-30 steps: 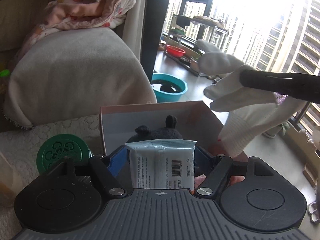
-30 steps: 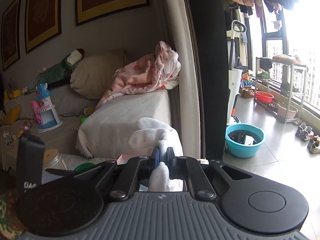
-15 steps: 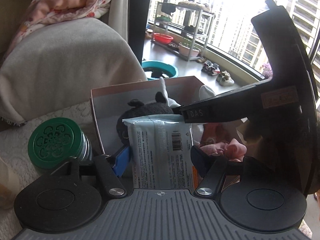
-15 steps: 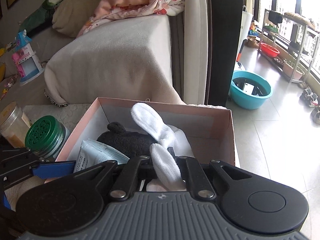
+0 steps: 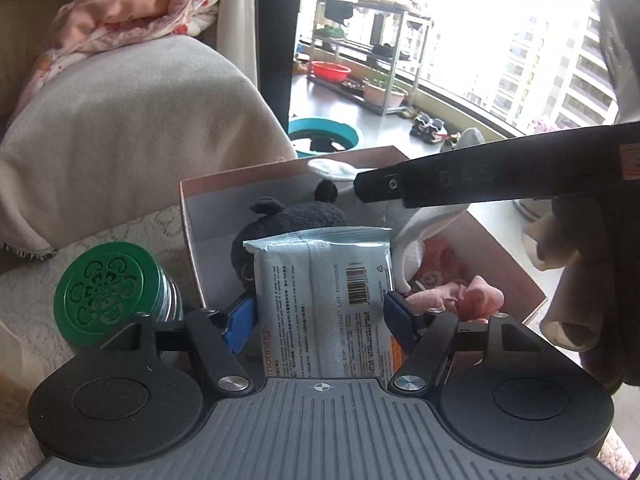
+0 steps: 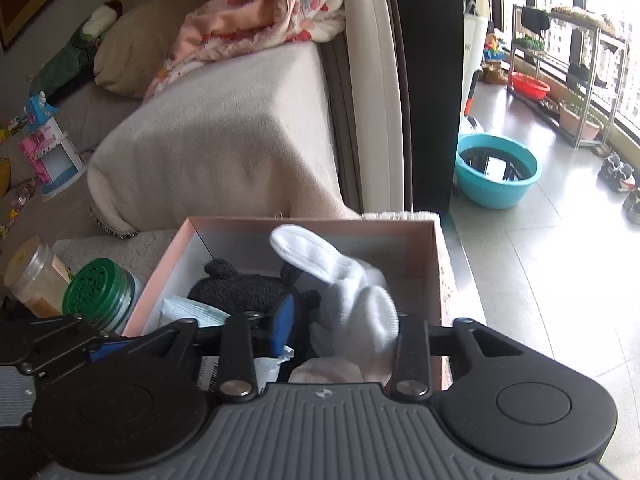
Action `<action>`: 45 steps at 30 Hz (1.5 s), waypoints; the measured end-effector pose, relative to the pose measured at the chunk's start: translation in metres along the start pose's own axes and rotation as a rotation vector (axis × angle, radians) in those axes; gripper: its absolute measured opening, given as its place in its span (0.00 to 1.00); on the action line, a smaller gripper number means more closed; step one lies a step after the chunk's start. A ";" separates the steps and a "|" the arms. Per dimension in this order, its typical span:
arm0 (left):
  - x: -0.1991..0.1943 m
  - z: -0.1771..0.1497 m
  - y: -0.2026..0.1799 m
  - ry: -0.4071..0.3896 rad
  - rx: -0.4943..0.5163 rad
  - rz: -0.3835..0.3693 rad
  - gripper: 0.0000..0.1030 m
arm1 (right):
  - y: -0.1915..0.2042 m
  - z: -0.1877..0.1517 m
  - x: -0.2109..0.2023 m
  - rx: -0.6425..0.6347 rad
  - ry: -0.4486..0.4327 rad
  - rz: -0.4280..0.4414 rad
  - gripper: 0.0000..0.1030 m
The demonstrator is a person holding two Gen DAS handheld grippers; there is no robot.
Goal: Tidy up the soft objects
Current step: 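Lower the white glove into the pink box and open the right gripper, then withdraw both grippers from the box toward the yellow mesh pad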
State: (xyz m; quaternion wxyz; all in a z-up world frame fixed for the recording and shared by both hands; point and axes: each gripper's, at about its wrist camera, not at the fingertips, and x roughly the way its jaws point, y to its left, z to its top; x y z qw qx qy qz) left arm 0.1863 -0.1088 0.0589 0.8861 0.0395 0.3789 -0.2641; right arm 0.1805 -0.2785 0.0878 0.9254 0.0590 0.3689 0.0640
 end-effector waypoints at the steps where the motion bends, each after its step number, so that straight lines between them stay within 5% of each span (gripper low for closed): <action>1: -0.002 -0.001 0.002 -0.004 -0.027 -0.006 0.68 | 0.002 0.001 -0.007 -0.004 -0.024 0.000 0.42; 4: -0.009 -0.003 0.006 -0.010 -0.060 -0.019 0.67 | 0.006 0.006 -0.018 0.004 -0.059 0.074 0.42; 7: -0.012 -0.006 0.003 -0.010 -0.036 -0.013 0.67 | 0.011 0.009 -0.004 0.031 0.018 0.148 0.42; 10: -0.011 -0.006 0.003 -0.010 -0.030 -0.014 0.66 | 0.012 0.005 0.028 0.067 0.123 0.115 0.42; 20: -0.013 -0.010 0.002 -0.027 -0.049 -0.016 0.66 | -0.003 -0.001 0.034 0.203 0.113 0.147 0.43; 26: -0.036 -0.018 -0.001 -0.087 -0.044 -0.026 0.65 | -0.005 -0.005 0.011 0.152 0.086 0.142 0.46; 28: -0.042 -0.021 -0.004 -0.104 -0.011 -0.020 0.65 | -0.008 -0.007 0.003 0.137 0.076 0.144 0.56; 32: -0.051 -0.026 -0.008 -0.121 0.021 -0.019 0.65 | -0.005 -0.011 -0.001 0.114 0.095 0.077 0.58; 37: -0.076 -0.032 0.000 -0.197 -0.008 -0.036 0.65 | 0.014 -0.017 -0.035 0.018 -0.004 0.027 0.58; 45: -0.124 -0.074 0.021 -0.257 -0.018 -0.011 0.65 | 0.068 -0.048 -0.108 -0.189 -0.297 -0.041 0.66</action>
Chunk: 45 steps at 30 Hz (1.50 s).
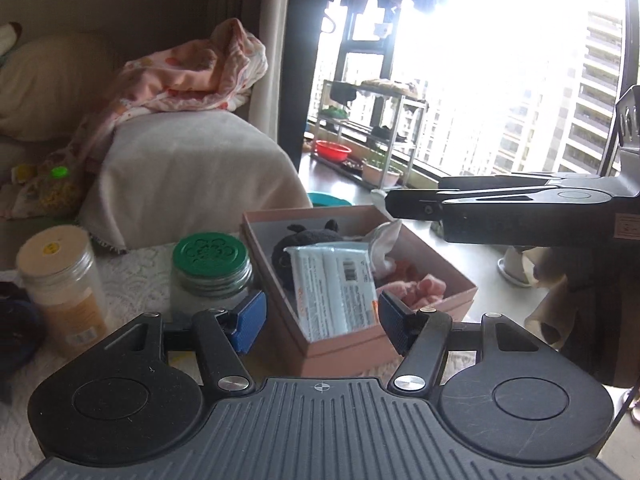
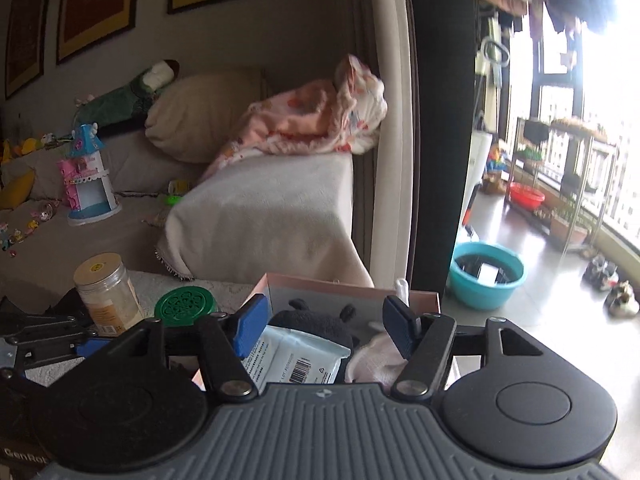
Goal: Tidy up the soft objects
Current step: 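Withdraw both grippers from the box toward the yellow mesh pad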
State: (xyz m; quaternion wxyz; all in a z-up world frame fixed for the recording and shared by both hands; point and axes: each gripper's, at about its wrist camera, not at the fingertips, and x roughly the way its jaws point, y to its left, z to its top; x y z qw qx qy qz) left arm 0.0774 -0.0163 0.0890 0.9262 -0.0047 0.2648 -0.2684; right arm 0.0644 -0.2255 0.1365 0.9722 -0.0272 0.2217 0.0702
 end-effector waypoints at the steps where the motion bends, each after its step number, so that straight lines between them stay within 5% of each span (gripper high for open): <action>1: -0.006 -0.007 0.003 0.005 0.000 0.004 0.65 | 0.006 -0.004 -0.007 -0.026 -0.003 0.013 0.66; 7: -0.030 -0.046 0.026 0.063 -0.005 0.101 0.65 | 0.044 -0.046 -0.028 -0.111 0.079 0.150 0.66; 16: -0.023 -0.072 0.064 0.123 -0.125 0.210 0.65 | 0.074 -0.102 -0.011 -0.104 0.230 0.189 0.66; 25: -0.013 -0.085 0.068 0.167 -0.146 0.182 0.67 | 0.074 -0.120 0.013 -0.054 0.307 0.162 0.66; 45: -0.009 -0.087 0.067 0.154 -0.166 0.066 0.72 | 0.080 -0.125 0.017 -0.063 0.280 0.188 0.81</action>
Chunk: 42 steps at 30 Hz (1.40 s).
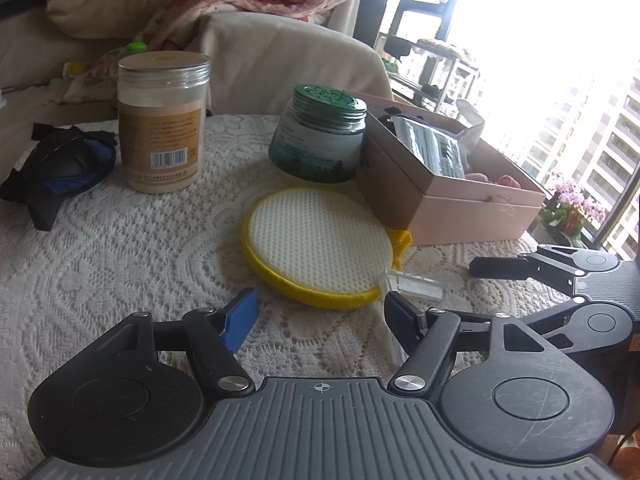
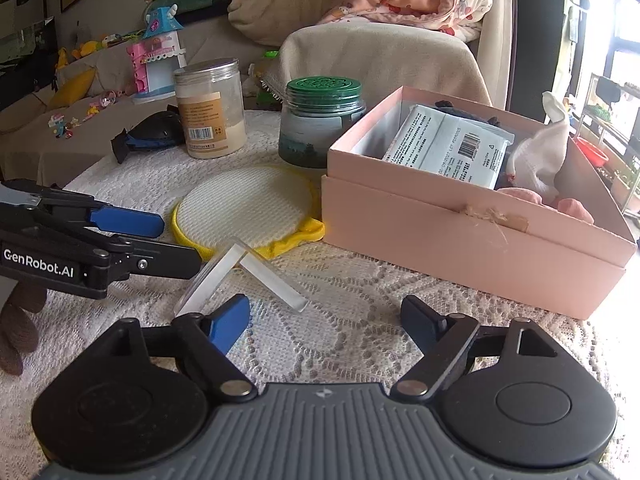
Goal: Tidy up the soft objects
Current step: 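Withdraw both grippers from the box toward the yellow mesh pad, then grasp the yellow-rimmed mesh pad by its rim with the left gripper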
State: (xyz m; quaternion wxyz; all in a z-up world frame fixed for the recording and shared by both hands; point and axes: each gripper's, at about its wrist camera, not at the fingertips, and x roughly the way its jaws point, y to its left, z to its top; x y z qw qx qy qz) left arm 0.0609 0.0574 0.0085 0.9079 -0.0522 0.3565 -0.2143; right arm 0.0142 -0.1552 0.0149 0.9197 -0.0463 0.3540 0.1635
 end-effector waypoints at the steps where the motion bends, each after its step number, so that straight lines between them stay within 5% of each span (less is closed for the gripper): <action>1: 0.000 0.000 0.000 -0.002 -0.005 0.002 0.72 | 0.000 0.000 0.000 0.000 -0.001 0.001 0.81; 7: 0.000 0.007 0.000 -0.025 -0.048 -0.011 0.71 | -0.003 0.000 0.000 0.011 -0.005 0.016 0.83; 13: 0.010 0.031 0.019 -0.064 -0.106 0.077 0.71 | -0.005 0.000 -0.001 0.023 -0.010 0.026 0.83; 21: 0.034 0.046 0.043 -0.023 -0.166 0.020 0.69 | -0.001 0.011 -0.015 0.026 -0.109 0.033 0.81; 23: 0.037 0.046 0.044 -0.018 -0.178 -0.015 0.69 | 0.002 0.023 -0.010 0.034 -0.101 0.046 0.75; 25: 0.038 0.045 0.042 -0.017 -0.186 -0.047 0.69 | 0.003 0.035 0.000 0.044 -0.061 0.050 0.45; 27: 0.037 0.043 0.042 -0.011 -0.200 -0.084 0.69 | 0.003 0.042 0.014 0.054 -0.020 0.057 0.37; 36: -0.004 0.041 0.035 -0.102 -0.231 -0.222 0.69 | 0.010 0.032 0.016 0.005 -0.023 0.087 0.33; 42: 0.019 0.034 0.022 -0.005 -0.217 -0.243 0.65 | 0.012 0.024 0.010 -0.064 -0.045 0.118 0.33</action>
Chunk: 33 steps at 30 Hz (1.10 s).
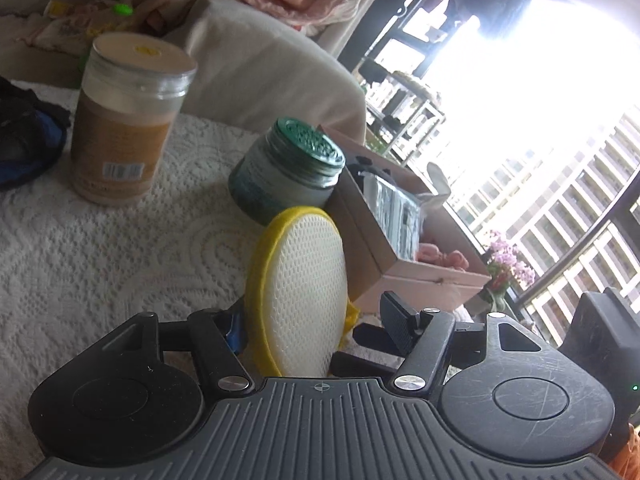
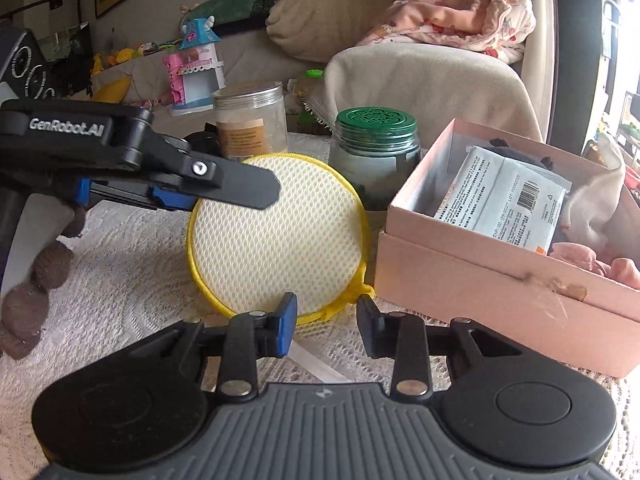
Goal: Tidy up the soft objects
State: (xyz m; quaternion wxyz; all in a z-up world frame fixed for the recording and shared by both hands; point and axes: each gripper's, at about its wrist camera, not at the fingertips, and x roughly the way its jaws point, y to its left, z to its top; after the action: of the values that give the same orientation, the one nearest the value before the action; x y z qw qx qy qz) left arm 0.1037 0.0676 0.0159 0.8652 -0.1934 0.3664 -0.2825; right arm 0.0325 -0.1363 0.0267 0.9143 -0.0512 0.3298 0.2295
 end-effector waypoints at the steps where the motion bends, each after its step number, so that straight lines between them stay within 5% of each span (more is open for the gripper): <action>1: 0.003 -0.002 -0.001 0.002 0.008 0.007 0.61 | 0.000 -0.001 0.000 -0.004 0.001 0.003 0.33; 3: 0.004 -0.007 -0.005 -0.019 0.036 0.029 0.35 | 0.001 -0.003 0.000 -0.009 -0.001 0.003 0.33; 5: 0.003 -0.010 -0.004 -0.044 0.041 0.037 0.24 | 0.001 -0.002 0.000 -0.015 0.007 0.000 0.33; 11: -0.009 -0.020 0.003 -0.126 0.048 0.047 0.20 | 0.001 0.002 -0.003 -0.034 0.032 -0.027 0.33; 16: -0.019 -0.026 0.000 -0.182 0.091 0.057 0.18 | -0.001 0.002 -0.012 0.046 0.059 -0.039 0.63; 21: -0.022 -0.028 0.005 -0.198 0.075 0.054 0.18 | 0.010 -0.003 -0.008 0.059 0.108 -0.066 0.63; 33: -0.034 -0.028 0.017 -0.247 0.028 0.072 0.18 | 0.016 -0.005 -0.001 0.135 0.103 -0.114 0.83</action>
State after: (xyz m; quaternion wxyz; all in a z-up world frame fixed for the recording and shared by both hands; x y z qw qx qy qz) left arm 0.0689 0.0989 0.0058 0.9159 -0.2012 0.2599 -0.2305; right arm 0.0219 -0.1240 0.0243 0.9092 -0.0198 0.3874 0.1512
